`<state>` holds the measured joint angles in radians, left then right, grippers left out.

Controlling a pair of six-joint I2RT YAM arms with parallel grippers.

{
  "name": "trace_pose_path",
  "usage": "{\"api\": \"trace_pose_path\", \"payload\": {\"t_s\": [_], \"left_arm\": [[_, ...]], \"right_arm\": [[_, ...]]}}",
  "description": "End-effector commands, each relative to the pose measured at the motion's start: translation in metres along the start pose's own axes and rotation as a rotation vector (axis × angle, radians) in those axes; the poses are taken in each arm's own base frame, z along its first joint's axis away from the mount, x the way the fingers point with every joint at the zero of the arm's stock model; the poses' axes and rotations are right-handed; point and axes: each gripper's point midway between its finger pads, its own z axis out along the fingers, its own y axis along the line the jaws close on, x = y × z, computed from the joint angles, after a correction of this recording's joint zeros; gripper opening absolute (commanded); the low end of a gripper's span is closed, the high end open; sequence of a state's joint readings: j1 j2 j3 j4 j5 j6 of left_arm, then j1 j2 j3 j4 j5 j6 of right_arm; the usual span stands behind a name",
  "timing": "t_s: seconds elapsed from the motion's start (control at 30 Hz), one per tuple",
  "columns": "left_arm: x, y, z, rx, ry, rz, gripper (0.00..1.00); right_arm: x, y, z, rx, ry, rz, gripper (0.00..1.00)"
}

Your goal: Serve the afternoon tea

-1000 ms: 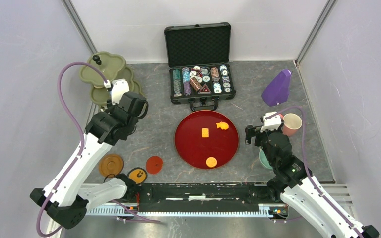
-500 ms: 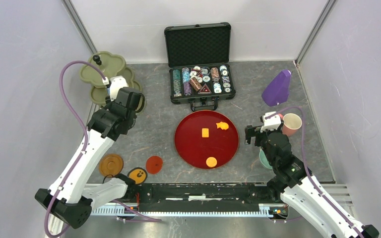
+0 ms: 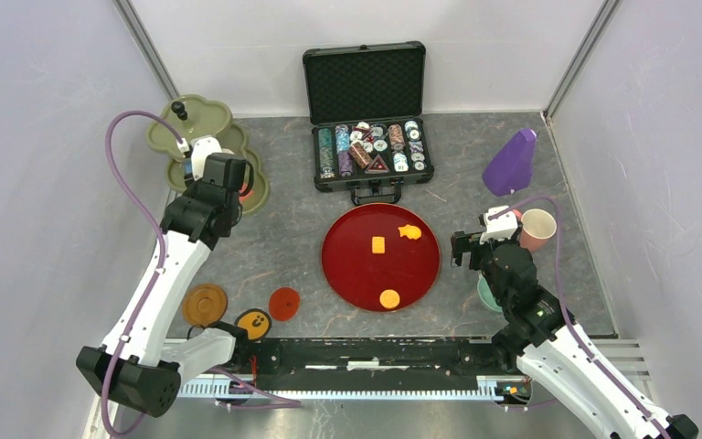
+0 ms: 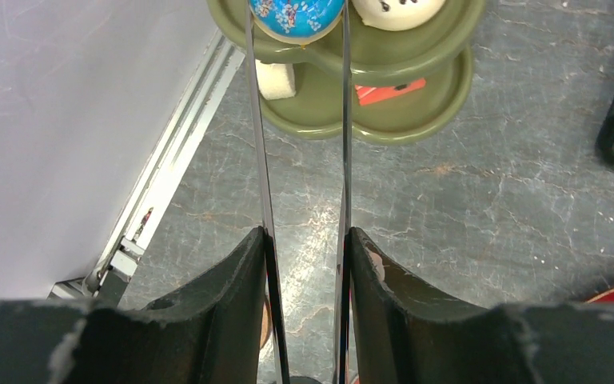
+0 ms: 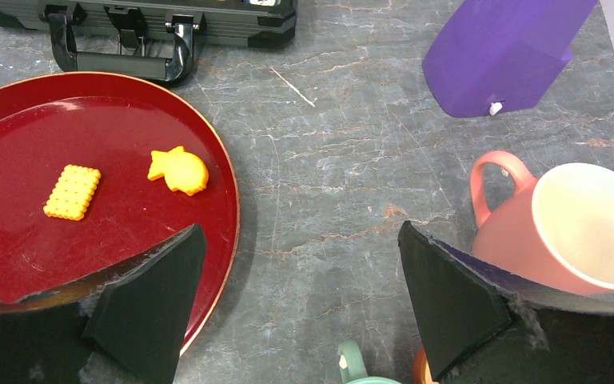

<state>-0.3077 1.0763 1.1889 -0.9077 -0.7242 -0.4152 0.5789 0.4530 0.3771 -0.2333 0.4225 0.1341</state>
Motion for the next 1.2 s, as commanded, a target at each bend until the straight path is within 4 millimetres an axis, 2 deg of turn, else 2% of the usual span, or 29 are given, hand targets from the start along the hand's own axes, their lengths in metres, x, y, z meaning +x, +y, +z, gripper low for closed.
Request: {"api": "trace_pose_path", "payload": {"t_s": [0.0, 0.13, 0.47, 0.57, 0.73, 0.9, 1.17], "left_arm": [[-0.015, 0.006, 0.01, -0.008, -0.036, -0.021, 0.43], [-0.017, 0.012, 0.017, -0.037, -0.033, -0.042, 0.43], [-0.014, 0.014, 0.035, -0.072, 0.002, -0.076, 0.49], [-0.015, 0.017, 0.035, -0.081, 0.001, -0.083, 0.59], [-0.019, 0.019, 0.027, -0.064, -0.012, -0.096, 0.72], [-0.017, 0.017, 0.009, 0.016, 0.002, -0.119, 0.72], [0.002, 0.015, -0.028, 0.197, 0.008, -0.126, 0.71]], "right_arm": [[-0.007, 0.004, 0.002, -0.012, -0.034, 0.015, 0.98], [-0.007, 0.004, 0.002, -0.013, -0.032, 0.015, 0.98], [-0.007, 0.004, 0.002, -0.016, -0.032, 0.016, 0.98], [-0.008, 0.004, 0.002, -0.017, -0.035, 0.017, 0.98], [-0.008, 0.005, 0.002, -0.019, -0.036, 0.016, 0.98], [-0.008, 0.005, 0.001, -0.021, -0.036, 0.017, 0.98], [-0.007, 0.005, 0.002, -0.021, -0.034, 0.015, 0.98]]}}
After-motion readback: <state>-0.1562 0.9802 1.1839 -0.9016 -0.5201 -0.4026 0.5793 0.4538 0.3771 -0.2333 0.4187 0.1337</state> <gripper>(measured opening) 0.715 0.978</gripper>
